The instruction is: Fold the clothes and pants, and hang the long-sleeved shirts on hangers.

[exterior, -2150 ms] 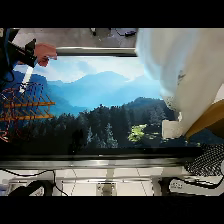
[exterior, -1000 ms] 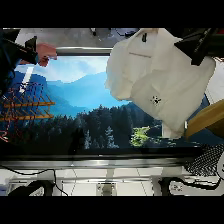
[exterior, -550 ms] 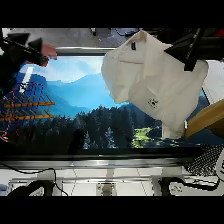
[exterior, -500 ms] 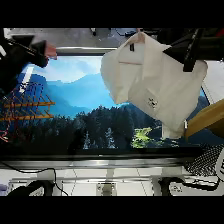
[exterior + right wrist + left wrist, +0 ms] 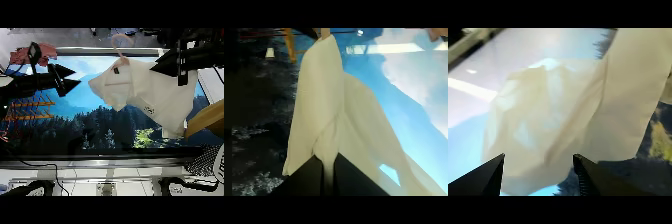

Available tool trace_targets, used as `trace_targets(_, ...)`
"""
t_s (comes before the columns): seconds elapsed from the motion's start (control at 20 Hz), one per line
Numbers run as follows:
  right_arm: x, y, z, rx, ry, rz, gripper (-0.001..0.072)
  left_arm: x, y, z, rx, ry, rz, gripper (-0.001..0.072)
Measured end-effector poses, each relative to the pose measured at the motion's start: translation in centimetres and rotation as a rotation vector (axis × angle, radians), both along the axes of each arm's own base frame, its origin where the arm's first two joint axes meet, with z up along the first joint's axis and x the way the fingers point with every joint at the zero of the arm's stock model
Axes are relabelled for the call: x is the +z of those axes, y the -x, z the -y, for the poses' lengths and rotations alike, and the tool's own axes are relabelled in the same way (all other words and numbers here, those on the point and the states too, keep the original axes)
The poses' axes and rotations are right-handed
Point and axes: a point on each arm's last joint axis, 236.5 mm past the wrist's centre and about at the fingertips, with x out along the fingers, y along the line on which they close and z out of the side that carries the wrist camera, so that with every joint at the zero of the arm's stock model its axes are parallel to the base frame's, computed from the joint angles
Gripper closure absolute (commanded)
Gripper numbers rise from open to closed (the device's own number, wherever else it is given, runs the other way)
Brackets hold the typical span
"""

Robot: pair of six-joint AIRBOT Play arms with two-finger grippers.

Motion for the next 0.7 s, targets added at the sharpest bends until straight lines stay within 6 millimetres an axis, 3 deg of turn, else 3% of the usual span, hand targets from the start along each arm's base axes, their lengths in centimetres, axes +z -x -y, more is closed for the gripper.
trace_targets(0.35, -2.4, 0.3, -2.8, 0.077, 0.044, -0.046, 0.0659, -1.5, 4.3, 4.7, -0.217, -0.048, -0.004, 0.0178)
trace_targets(0.45, -2.9, -0.2, -3.0, 0.073, 0.047, -0.054, 0.0659, -1.7, 5.4, 5.8, -0.262, -0.056, -0.004, 0.0306)
trace_targets(0.5, -3.1, -0.3, -3.1, 0.078, 0.048, -0.058, 0.0659, -1.8, 5.8, 6.2, -0.278, -0.063, -0.001, 0.0449)
trace_targets(0.6, -3.4, -0.3, -3.4, 0.086, 0.052, -0.061, 0.0659, -2.3, 6.2, 7.2, -0.301, -0.084, 0.008, 0.0658)
trace_targets(0.7, -3.5, -0.4, -3.6, 0.090, 0.058, -0.054, 0.0658, -2.8, 6.2, 8.0, -0.301, -0.102, 0.019, 0.0661)
